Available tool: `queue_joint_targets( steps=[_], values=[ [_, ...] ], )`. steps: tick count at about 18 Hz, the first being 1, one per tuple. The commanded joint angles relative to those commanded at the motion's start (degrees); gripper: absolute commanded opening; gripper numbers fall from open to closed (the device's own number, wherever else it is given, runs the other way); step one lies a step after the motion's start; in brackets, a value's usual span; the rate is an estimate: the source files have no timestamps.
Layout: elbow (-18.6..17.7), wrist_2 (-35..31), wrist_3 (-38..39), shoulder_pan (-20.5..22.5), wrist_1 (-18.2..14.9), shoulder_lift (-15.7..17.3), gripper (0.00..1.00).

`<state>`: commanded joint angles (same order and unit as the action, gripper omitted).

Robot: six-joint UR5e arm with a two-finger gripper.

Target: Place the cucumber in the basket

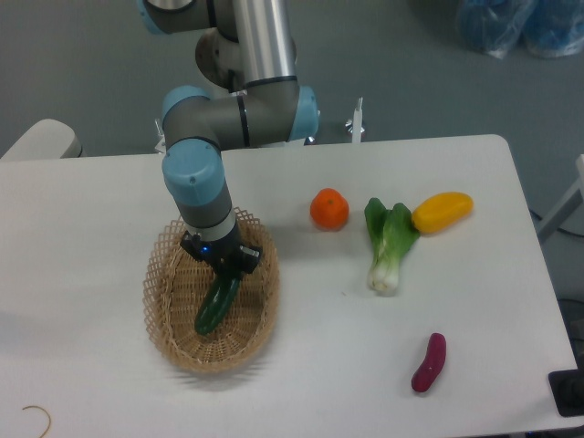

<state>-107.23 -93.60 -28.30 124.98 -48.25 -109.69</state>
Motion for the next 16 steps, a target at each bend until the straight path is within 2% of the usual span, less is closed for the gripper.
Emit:
queue_joint_targets(
  steps=[1,4,8,10,12,16],
  values=[
    [0.44,-0.09,-0.09,0.0,-0.09,0.26,1.0],
    [1.67,-2.36,-0.61,0.18,-0.18,0.88,1.0],
    [5.62,-5.1,-2.37,0.88,-0.18,1.06,1.0],
    [7.99,-5.62,-4.38,2.89,-0.44,1.75,1.0],
    [9.23,-5.98,-9.47,5.87,-0.61,3.25,1.0],
    [12.21,-5.98,-20.02,12.2,-1.58,3.96,1.0]
  ],
)
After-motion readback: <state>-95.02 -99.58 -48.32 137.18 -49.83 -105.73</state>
